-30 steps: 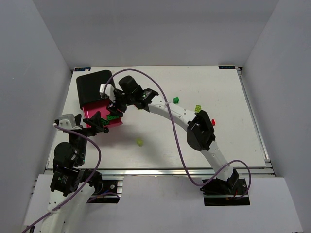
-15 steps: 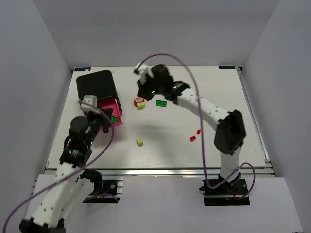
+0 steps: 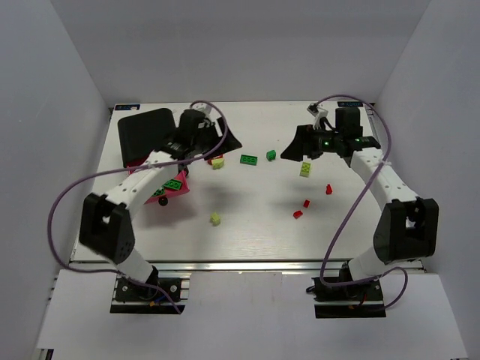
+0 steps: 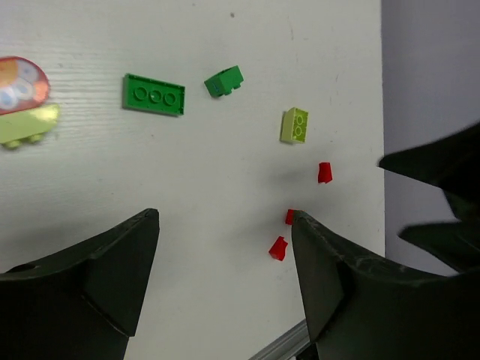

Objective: Sort the legos into containers by color

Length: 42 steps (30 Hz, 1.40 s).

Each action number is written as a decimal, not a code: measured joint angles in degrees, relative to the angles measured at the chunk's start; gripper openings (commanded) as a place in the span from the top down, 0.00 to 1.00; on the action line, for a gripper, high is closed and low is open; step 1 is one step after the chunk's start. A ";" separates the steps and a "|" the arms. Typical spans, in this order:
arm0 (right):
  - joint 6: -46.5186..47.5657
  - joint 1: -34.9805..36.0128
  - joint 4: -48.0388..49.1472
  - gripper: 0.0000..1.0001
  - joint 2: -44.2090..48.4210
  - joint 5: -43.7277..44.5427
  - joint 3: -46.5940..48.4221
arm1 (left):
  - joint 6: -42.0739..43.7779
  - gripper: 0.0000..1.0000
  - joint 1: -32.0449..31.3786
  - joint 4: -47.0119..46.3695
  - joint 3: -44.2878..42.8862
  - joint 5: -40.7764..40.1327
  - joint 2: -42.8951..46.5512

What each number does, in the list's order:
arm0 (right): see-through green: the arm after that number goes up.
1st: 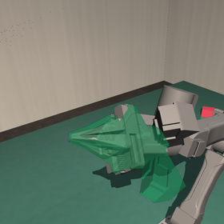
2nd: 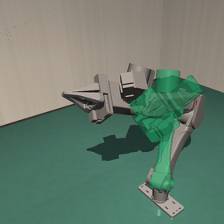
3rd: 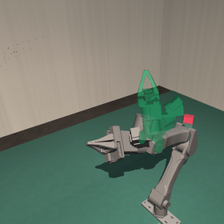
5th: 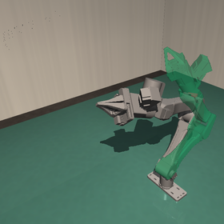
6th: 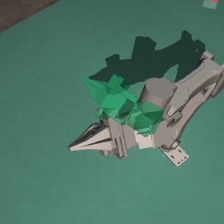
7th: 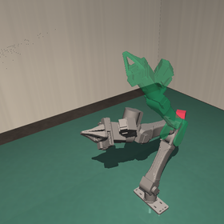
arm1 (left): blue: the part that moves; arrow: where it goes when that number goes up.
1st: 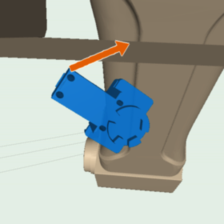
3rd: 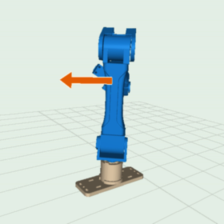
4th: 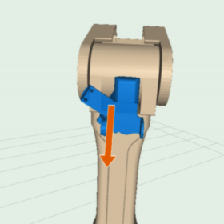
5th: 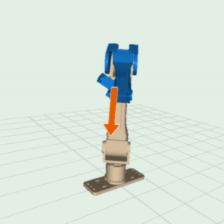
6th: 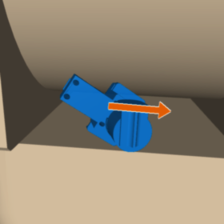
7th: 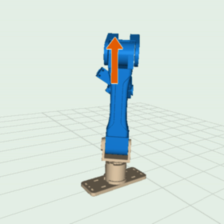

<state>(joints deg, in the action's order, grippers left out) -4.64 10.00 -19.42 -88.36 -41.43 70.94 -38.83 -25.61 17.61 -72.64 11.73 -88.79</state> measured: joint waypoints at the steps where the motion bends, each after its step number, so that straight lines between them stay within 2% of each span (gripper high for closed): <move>1: 0.68 -0.44 0.33 0.16 1.05 -0.28 0.11 | -1.18 0.21 -1.14 1.09 -3.02 -0.74 -3.06; 2: 1.77 -0.61 0.42 0.15 1.86 -0.48 0.37 | -2.34 0.24 -2.25 2.40 -6.10 -1.36 -6.16; 4: 8.33 -0.46 -0.02 0.16 2.27 -2.56 2.40 | -3.56 0.47 -3.74 3.43 -10.16 -2.78 -10.51; 6: 18.91 0.22 -1.92 0.14 -0.28 -6.45 6.73 | -3.89 0.79 -5.16 4.68 -11.56 -4.39 -12.07; 7: 24.81 0.66 -3.74 0.12 -2.40 -7.89 9.60 | -3.58 0.89 -5.55 5.27 -11.54 -5.01 -11.89; 8: 30.23 1.20 -6.05 0.12 -5.01 -9.01 12.81 | -2.43 0.91 -5.84 5.70 -11.47 -5.70 -11.23; 9: 35.26 1.97 -7.93 0.11 -7.80 -9.42 15.78 | -1.46 0.89 -5.92 5.92 -11.34 -6.27 -10.19; 10: 39.01 2.64 -9.14 0.11 -10.16 -9.46 17.94 | -0.04 0.81 -5.92 5.88 -10.71 -6.80 -8.55; 11: 42.18 3.52 -9.88 0.12 -12.66 -9.20 19.71 | 1.75 0.50 -5.84 5.62 -9.53 -7.02 -6.10; 12: 44.39 4.52 -10.27 0.11 -14.84 -8.35 20.87 | 3.50 0.32 -5.75 5.55 -8.02 -7.17 -2.91; 14: 46.80 6.80 -10.80 0.12 -18.99 -5.66 22.58 | 6.84 0.12 -5.55 5.46 -4.83 -7.72 4.50; 15: 47.19 8.11 -10.97 0.11 -21.18 -3.98 23.61 | 8.41 0.08 -5.44 4.98 -2.86 -7.93 8.87; 18: 46.84 11.67 -11.74 0.11 -27.63 1.11 28.59 | 12.28 0.03 -5.38 4.13 2.91 -8.35 22.18; 23: 45.13 16.94 -12.83 0.11 -37.42 9.97 39.74 | 16.81 0.02 -5.27 3.54 15.72 -9.60 44.41; 26: 43.89 19.26 -12.85 0.11 -41.20 14.34 43.10 | 17.90 0.02 -5.27 4.94 21.64 -10.56 52.09; 31: 42.27 20.68 -14.10 0.11 -46.34 19.12 46.60 | 18.88 0.02 -5.27 8.94 27.32 -12.35 58.12; 38: 41.83 20.92 -15.69 0.11 -50.64 25.51 48.94 | 19.74 0.02 -5.27 10.60 29.49 -13.42 62.51; 41: 41.46 20.96 -15.78 0.15 -51.52 26.56 49.35 | 19.76 0.02 -5.25 10.32 31.06 -13.40 62.93; 42: 41.48 21.03 -15.80 0.20 -51.52 26.77 49.37 | 19.78 0.02 -5.25 10.40 31.54 -13.40 62.99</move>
<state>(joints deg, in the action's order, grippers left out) 36.84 31.03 -35.22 -139.87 -14.66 120.31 -19.05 -30.85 28.01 -41.10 -1.67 -25.80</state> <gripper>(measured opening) 0.860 0.977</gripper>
